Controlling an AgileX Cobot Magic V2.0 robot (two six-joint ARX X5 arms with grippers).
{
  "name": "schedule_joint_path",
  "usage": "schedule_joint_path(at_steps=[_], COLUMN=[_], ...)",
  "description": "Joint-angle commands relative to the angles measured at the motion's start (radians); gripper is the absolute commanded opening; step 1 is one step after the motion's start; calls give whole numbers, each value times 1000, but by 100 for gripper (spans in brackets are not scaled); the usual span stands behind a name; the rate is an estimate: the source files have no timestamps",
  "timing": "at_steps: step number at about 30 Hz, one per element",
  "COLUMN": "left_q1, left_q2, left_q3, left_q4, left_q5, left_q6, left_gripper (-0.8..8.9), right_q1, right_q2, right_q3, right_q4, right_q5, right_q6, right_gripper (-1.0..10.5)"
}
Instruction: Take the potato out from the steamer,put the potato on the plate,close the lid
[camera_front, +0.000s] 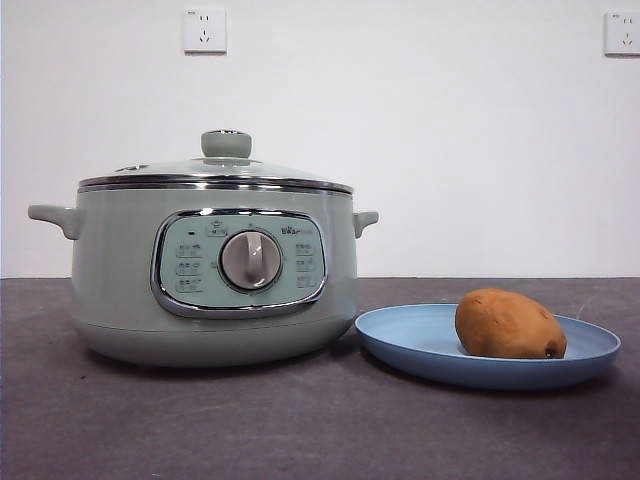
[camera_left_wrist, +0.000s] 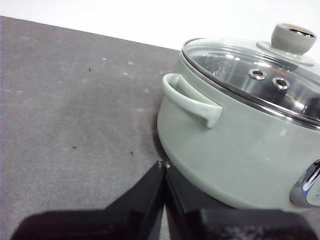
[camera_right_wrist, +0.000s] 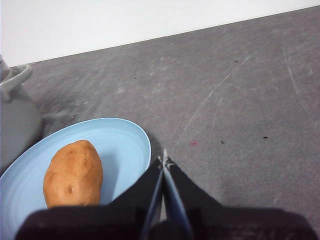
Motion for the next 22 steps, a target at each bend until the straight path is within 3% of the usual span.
schedule_joint_path(at_steps=[1,22], left_q1=[3,3], left_q2=[-1,-1], left_q3=[-11,-11], left_q4=[-4,-4], left_q5=[0,0], left_q6=[-3,-3], left_gripper=[-3,-3], right_q1=[0,0], right_q2=[-14,-43], right_q3=[-10,-10], right_q4=[-19,-13], right_q5=[7,24], right_q6=[9,13], right_gripper=[0,0])
